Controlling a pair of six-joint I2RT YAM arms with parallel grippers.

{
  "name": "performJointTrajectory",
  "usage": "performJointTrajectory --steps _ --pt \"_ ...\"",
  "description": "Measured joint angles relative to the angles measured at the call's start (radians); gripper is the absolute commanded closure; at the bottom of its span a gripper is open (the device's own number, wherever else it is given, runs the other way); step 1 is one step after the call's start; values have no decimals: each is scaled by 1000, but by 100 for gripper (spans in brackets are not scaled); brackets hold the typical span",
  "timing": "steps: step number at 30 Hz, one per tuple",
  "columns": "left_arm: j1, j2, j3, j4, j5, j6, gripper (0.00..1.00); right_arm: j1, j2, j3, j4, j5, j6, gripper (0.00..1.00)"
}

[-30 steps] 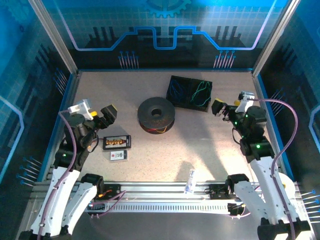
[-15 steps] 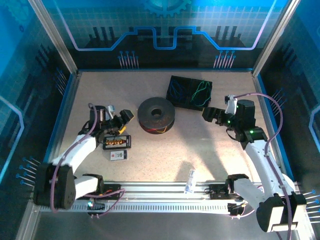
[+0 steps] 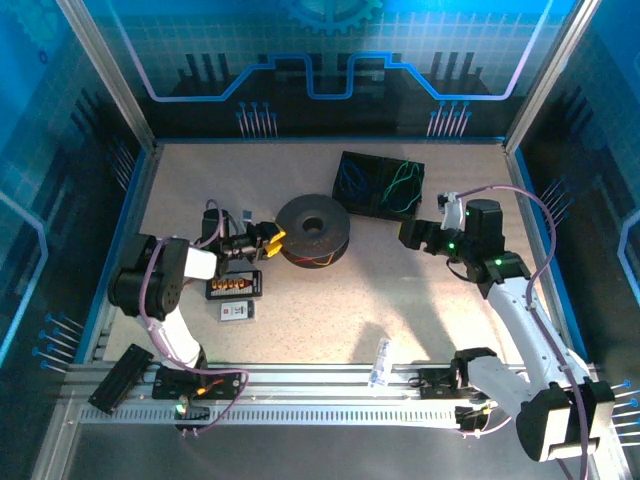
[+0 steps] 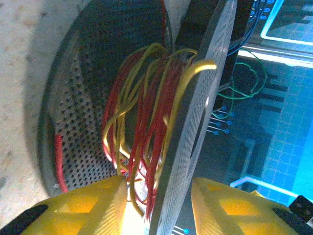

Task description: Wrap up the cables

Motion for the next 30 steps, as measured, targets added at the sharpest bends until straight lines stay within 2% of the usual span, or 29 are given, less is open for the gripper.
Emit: performJointTrajectory --steps 2,7,11,13,16,20,24,30 --pt "-10 35 16 47 6 -23 73 0 0 0 -3 0 0 22" --pt "-31 61 38 121 14 -41 99 1 17 3 -6 2 0 18" --pt "-34 3 45 70 -3 3 100 5 53 21 -16 9 1 16" --pt "-35 -64 44 -29 -27 45 100 5 69 36 -20 17 2 14" --pt "-39 -213 54 -264 -97 145 100 6 91 64 -26 31 10 9" --pt "-83 -402 158 -653 -271 306 100 6 132 122 -42 83 24 10" --pt "-175 -474 336 -975 -486 450 100 -2 194 185 -57 138 50 19" --pt "-343 -442 555 -1258 -748 576 100 -43 352 280 -66 179 84 31"
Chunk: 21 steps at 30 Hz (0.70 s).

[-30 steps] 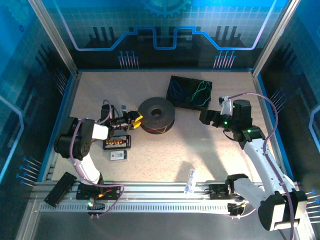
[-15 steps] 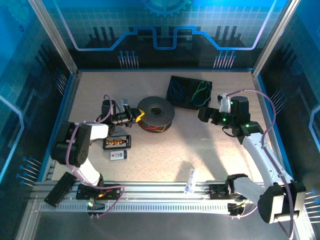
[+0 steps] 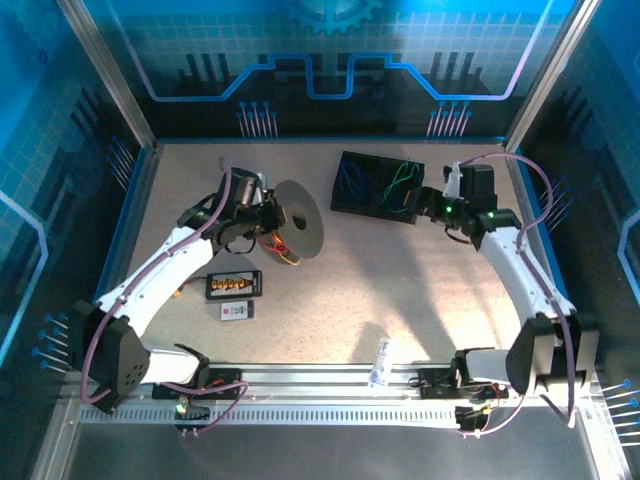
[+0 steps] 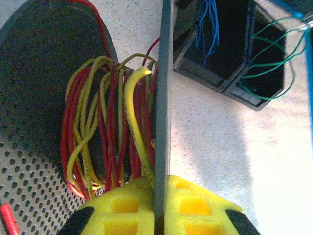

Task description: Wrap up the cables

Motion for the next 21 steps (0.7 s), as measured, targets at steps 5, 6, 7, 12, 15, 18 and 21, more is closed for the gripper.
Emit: performJointTrajectory --steps 5,6,7,12,15,18,21 --pt "-121 116 141 -129 -179 47 100 -19 150 58 8 -2 24 40" --pt "-145 142 166 -150 -210 56 100 -22 179 66 12 -3 29 41" --pt "-163 163 186 -166 -234 61 100 -25 206 72 14 -7 33 42" --pt "-234 252 260 -210 -313 68 100 -32 330 100 41 -32 53 46" --pt "-258 280 292 -222 -332 67 100 -34 380 113 71 -58 72 49" --pt "-275 314 329 -236 -348 67 100 -37 421 129 107 -90 94 53" --pt "-289 344 362 -243 -357 67 94 -39 454 138 143 -114 117 56"
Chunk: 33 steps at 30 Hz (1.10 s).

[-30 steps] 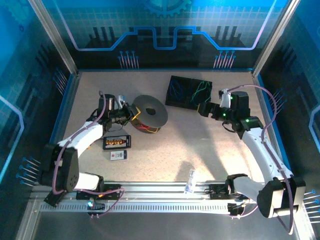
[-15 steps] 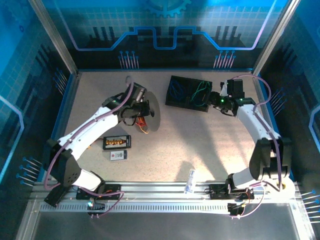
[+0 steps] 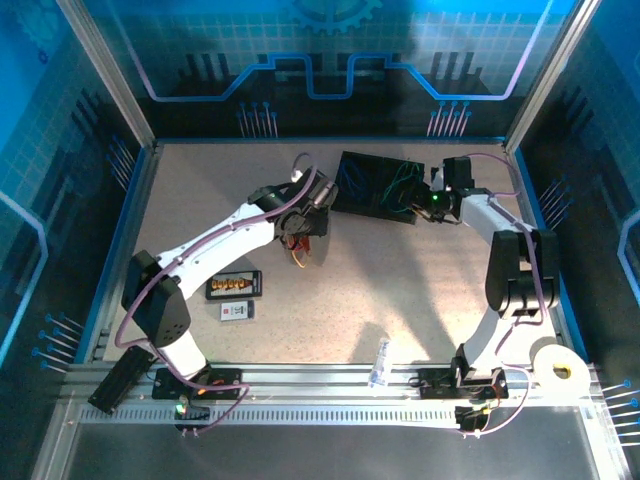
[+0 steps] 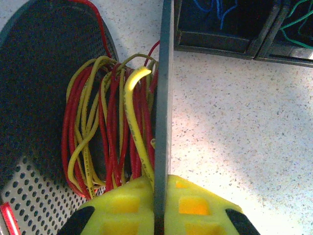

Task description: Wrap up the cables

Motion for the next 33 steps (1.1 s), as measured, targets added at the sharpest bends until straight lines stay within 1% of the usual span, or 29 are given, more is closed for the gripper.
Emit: performJointTrajectory --steps 2,3,6,8,11,13,16,18,24,27,29,30,33 --pt "-10 13 14 -3 -2 -1 81 0 14 5 11 -8 12 58" --pt "-13 18 20 -3 -4 -3 76 0 19 8 15 -12 19 59" --pt "-24 25 35 4 -5 -7 67 0 37 18 30 -18 32 67" --pt "-30 25 46 10 -5 -8 62 0 49 23 43 -20 39 75" --pt "-35 25 50 19 -4 -10 55 0 53 23 45 -19 43 92" --pt "-38 25 50 21 -4 -12 49 0 51 23 45 -15 46 100" --pt "-39 24 50 26 4 -16 42 0 26 15 42 2 39 100" --pt "-39 23 50 28 11 -19 38 0 -25 3 33 19 32 100" --pt "-39 5 50 31 30 -27 28 0 -262 -5 13 63 -3 100" --pt "-40 -6 50 42 37 -31 18 0 -377 -5 5 63 -19 100" --pt "-40 -16 50 52 42 -31 9 0 -440 -5 -3 58 -28 100" --pt "-41 -21 50 55 42 -34 2 -1 -467 -6 -6 52 -30 100" --pt "-44 -44 50 61 48 -31 0 -7 -552 -26 -10 10 -36 100"
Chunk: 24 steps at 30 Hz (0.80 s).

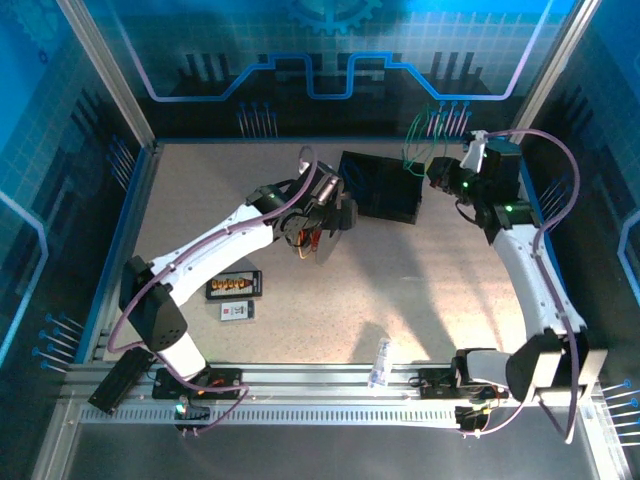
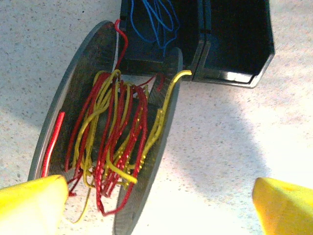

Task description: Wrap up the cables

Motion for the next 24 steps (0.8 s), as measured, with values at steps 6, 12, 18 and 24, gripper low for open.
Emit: performJointTrajectory --steps 6,12,18,24 --pt "-6 -108 -31 25 1 1 0 -12 -145 -59 -6 -140 -32 100" --pt "-6 -249 -100 69 1 8 1 -13 -240 -143 3 -311 -54 100" --pt "0 -376 -189 134 63 31 13 -10 -299 -211 29 -415 -57 100" --pt "-5 -454 -211 194 164 64 30 61 -333 -241 43 -420 -68 100"
